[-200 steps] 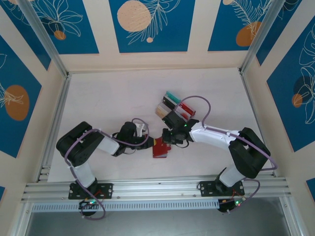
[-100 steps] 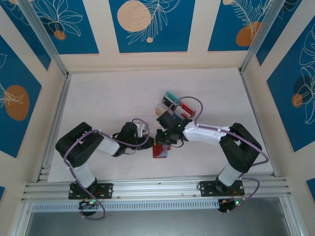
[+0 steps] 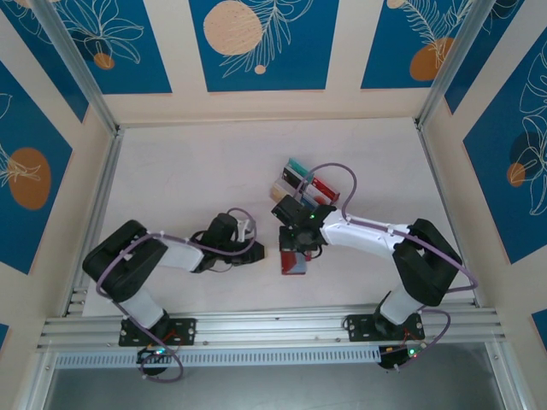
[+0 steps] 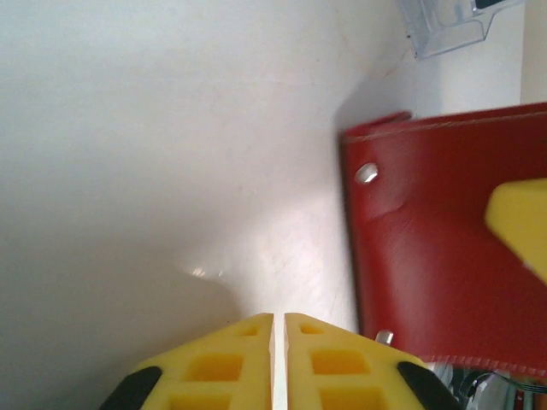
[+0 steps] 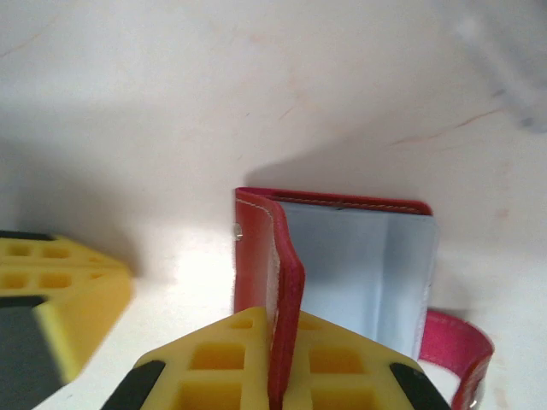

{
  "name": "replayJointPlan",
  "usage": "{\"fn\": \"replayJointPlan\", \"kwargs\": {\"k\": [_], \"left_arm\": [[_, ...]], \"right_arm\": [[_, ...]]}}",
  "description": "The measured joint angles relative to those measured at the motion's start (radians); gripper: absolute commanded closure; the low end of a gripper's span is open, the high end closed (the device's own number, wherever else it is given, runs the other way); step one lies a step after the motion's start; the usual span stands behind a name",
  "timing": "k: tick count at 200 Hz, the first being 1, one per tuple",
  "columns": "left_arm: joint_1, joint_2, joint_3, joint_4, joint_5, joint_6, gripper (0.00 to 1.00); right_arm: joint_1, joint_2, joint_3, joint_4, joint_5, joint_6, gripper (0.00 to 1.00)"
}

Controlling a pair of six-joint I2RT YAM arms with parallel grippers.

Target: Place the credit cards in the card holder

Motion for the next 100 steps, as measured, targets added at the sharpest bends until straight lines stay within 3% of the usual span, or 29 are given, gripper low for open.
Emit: {"fn": "replayJointPlan", "kwargs": {"k": [42, 100], "left_arm": [[0.048, -0.135, 0.021, -0.245, -0.053, 0.065, 0.84], [0.116, -0.205, 0.021, -0.42, -0.105, 0.093, 0.83]], "right_arm": [[0.12, 0.134, 0.203, -0.167, 0.177, -0.004, 0.95], [0.193, 0.331, 0.339, -0.239, 0.235, -0.043, 0.73]]}}
